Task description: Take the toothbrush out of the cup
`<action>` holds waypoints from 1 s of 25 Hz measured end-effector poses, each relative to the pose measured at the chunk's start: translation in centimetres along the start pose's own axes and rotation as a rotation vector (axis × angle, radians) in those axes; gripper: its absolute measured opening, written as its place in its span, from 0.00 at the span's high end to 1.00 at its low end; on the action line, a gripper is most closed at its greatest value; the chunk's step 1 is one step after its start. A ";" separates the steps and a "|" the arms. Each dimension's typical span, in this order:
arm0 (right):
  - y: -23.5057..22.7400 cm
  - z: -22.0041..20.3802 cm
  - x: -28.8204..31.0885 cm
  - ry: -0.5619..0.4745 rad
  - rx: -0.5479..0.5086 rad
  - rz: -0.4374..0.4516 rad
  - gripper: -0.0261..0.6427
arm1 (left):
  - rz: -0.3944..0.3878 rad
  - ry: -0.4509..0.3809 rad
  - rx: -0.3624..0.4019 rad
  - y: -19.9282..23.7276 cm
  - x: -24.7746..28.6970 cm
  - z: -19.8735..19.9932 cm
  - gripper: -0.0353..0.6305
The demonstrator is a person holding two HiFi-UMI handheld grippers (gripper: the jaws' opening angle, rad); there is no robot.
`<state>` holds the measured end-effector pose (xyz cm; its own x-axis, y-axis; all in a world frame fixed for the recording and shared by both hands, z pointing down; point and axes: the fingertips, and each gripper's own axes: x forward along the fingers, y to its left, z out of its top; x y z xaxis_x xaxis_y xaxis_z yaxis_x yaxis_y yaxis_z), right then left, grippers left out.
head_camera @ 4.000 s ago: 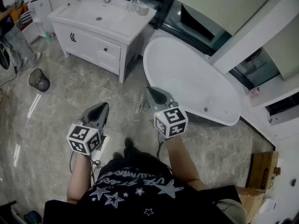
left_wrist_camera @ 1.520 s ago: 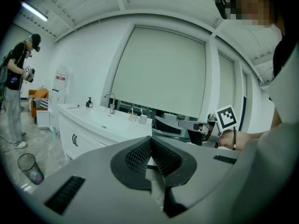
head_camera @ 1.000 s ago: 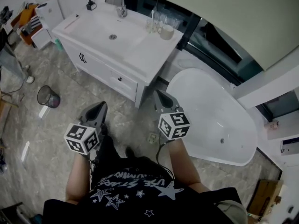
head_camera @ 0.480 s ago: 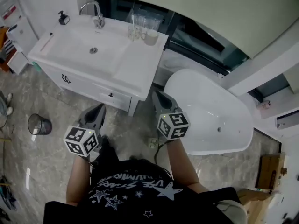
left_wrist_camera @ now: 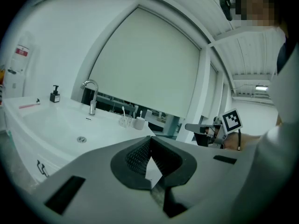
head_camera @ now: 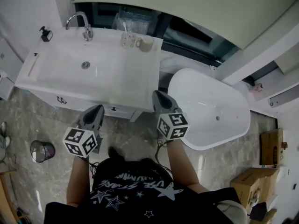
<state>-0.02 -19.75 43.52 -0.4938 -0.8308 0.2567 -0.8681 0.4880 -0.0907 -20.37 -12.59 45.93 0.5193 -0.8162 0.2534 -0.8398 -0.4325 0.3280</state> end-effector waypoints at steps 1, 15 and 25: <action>0.1 0.0 0.4 0.003 0.003 -0.018 0.96 | -0.014 0.004 0.000 0.7 0.3 0.2 0.94; -2.2 -1.6 0.6 0.035 0.041 -0.223 0.96 | -0.173 0.066 0.027 3.9 5.2 1.1 0.94; -8.1 0.9 8.0 0.015 0.046 -0.189 0.96 | -0.162 0.091 0.051 4.8 10.9 3.6 0.94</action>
<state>2.98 -30.56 45.47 -0.3217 -0.9020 0.2879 -0.9468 0.3109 -0.0836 -19.29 -24.95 46.99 0.6588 -0.6971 0.2829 -0.7496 -0.5764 0.3255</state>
